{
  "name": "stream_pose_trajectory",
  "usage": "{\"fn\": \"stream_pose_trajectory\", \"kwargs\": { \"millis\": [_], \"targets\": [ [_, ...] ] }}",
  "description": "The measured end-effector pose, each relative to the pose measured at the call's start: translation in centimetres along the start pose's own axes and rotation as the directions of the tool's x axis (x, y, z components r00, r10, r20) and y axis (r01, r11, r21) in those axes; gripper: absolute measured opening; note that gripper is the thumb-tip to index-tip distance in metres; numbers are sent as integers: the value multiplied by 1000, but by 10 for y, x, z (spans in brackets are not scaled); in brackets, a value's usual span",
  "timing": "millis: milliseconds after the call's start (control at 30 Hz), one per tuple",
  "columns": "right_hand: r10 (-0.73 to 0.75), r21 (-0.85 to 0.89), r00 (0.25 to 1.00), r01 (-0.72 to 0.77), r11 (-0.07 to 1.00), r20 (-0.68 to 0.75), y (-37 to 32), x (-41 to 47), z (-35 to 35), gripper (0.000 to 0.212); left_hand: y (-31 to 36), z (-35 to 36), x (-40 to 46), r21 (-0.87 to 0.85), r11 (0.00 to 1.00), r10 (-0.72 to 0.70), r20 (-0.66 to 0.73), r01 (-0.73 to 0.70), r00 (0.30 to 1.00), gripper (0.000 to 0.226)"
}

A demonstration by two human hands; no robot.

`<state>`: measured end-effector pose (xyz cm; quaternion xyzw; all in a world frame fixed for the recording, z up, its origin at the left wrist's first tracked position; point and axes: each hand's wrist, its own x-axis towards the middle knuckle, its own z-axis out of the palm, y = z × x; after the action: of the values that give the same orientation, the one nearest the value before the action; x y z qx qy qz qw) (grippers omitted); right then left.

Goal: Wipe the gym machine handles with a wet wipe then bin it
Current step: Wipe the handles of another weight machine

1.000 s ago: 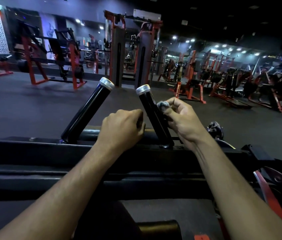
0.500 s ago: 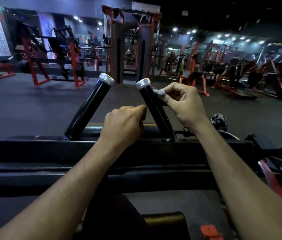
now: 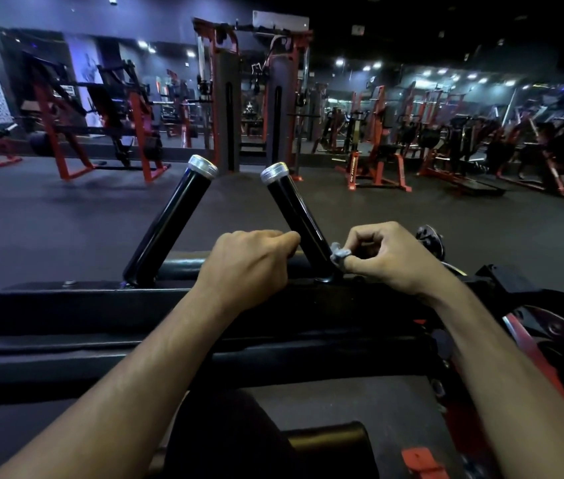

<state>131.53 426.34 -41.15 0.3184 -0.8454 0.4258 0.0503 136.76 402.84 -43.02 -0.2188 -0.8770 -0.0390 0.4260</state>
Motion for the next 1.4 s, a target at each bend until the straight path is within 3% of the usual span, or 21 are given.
{"fn": "stream_pose_trajectory", "kwargs": {
  "millis": [133, 200, 400, 467, 600, 700, 833, 900, 1067, 1200, 1400],
  "targets": [
    [25, 65, 998, -30, 997, 66, 2, -2, -7, 16, 0, -1, 0, -7, 1000, -15, 17, 15, 1000, 28],
    [12, 105, 1000, -13, 994, 13, -1, -6, -4, 22, -1, -1, 1, -8, 1000, -11, 16, 11, 1000, 29],
    [16, 244, 981, 33, 969, -196, -4, 5, 18, 11, -1, 0, 0, 14, 999, -31, 42, 30, 999, 25],
    [44, 331, 968, 42, 943, -249, -11, 18, 23, 2, -4, 0, 2, -1, 996, -90, 111, 90, 990, 21],
    [70, 442, 944, 84, 893, -322, -40, 56, 33, 20, -9, -3, 8, -25, 961, -252, 319, 274, 914, 10],
    [61, 463, 929, 124, 878, -365, -57, 82, 37, 19, -8, -5, 10, -34, 950, -279, 349, 310, 894, 9],
    [103, 730, 992, -16, 683, -74, -61, 91, 39, 24, -8, -7, 10, -44, 937, -307, 367, 347, 878, 10],
    [66, 779, 997, -81, 621, 51, -55, 91, 34, 26, -9, -7, 11, -44, 931, -322, 373, 363, 870, 11],
    [36, 694, 993, -104, 712, 112, -42, 89, 22, 25, -7, -10, 15, -59, 911, -340, 457, 409, 822, 14],
    [54, 609, 992, -112, 785, 113, -27, 78, 21, 29, -6, -12, 15, -68, 908, -341, 455, 414, 823, 16],
    [79, 415, 965, -182, 892, 252, -7, 51, 3, 25, -3, -12, 16, -38, 900, -376, 431, 433, 820, 21]
  ]
}}
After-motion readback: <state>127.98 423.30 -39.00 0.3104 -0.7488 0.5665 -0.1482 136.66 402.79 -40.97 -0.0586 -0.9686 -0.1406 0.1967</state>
